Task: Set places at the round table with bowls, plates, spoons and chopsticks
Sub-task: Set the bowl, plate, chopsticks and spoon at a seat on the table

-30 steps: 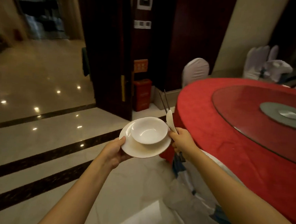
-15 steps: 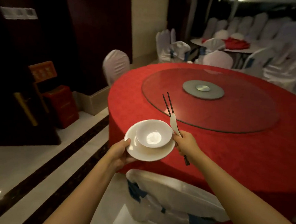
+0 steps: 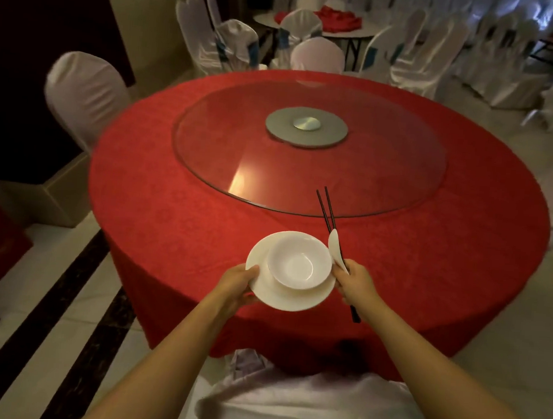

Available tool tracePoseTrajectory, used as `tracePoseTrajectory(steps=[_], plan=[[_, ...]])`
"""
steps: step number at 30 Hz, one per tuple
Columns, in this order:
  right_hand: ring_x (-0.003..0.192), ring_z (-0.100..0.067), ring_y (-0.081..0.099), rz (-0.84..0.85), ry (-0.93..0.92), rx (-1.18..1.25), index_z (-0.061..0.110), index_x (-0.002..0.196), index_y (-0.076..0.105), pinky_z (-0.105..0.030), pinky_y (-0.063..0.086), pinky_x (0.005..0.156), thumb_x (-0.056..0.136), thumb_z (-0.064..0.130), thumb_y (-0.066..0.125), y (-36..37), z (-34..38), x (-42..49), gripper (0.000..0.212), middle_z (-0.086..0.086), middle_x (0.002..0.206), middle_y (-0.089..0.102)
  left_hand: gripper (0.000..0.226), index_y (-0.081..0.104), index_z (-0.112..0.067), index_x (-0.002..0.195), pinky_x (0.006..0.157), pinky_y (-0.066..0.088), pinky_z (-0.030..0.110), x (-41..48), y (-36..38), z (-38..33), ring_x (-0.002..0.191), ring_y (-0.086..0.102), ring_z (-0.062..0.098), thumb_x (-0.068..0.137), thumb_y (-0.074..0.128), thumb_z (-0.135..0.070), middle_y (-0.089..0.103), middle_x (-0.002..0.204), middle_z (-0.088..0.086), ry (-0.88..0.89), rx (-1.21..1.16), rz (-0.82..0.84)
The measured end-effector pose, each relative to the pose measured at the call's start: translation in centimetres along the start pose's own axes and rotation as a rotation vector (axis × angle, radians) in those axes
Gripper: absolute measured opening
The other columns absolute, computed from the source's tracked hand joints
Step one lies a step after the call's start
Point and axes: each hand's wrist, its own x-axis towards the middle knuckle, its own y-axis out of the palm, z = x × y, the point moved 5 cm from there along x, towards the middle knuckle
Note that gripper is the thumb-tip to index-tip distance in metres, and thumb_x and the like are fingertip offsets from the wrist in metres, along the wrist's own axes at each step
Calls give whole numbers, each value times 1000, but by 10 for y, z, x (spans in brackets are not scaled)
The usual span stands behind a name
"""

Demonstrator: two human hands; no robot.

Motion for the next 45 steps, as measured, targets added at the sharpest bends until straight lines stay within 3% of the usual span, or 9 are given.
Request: tracePoseTrajectory(steps=[4,9,13,16,25,29,33,38,45], plan=[[45,-10,38,-30,61,-10,20,71,52,-22,30,38,94,26,52,0,-35,25,24,0,58,46,27,59,0,117,43,51,22,39,10,12,65,56,15,92,51,-6,60,78,5,5,113,-30],[44,-9,37,-49,105,-51,19,66,47,-17,29,34,94,24,52,0,-72,54,29,0,58,47,25,60,5,112,55,54,32,72,18,28,84,59,27,89,56,-5,59,97,16,-14,243,-73],[47,-5,40,-54,91,-90,21,62,46,-13,31,38,93,22,53,0,-87,69,32,4,57,49,27,58,-1,110,41,54,27,87,21,29,77,59,24,84,62,-6,58,96,12,85,438,-177],[50,-8,41,-60,88,-136,20,61,46,-22,30,47,93,25,54,-2,-95,77,33,3,58,48,27,54,-11,105,56,60,41,92,23,28,77,61,23,80,65,-13,56,94,4,171,587,-209],[65,-15,56,-133,69,-255,9,88,54,-22,38,51,86,29,64,-10,-103,88,23,-2,75,60,27,45,-16,108,37,49,26,98,30,19,38,59,20,86,56,-27,53,69,-5,258,971,-153],[65,-23,58,-179,54,-316,9,81,52,-27,39,52,86,28,62,-19,-102,87,22,-6,71,60,33,48,-14,113,58,56,36,94,29,11,64,66,30,88,53,-34,64,86,8,288,1141,-181],[56,-11,49,-214,-8,-254,19,65,47,-15,33,44,87,27,62,-21,-90,84,27,6,61,52,35,55,-9,112,70,43,35,88,24,3,92,63,36,93,47,-38,67,99,16,381,1061,-346],[55,-3,48,-125,-52,-216,14,73,52,-6,39,48,87,21,61,-2,-77,80,18,8,61,53,27,64,-11,102,66,46,29,84,46,11,76,63,25,90,55,-34,70,86,10,348,719,-210],[55,-5,48,-123,-13,-157,15,72,53,-14,35,46,87,19,60,3,-76,81,17,7,61,53,18,66,-12,99,59,48,31,89,48,18,56,54,15,84,61,-19,62,67,-1,302,656,-210]])
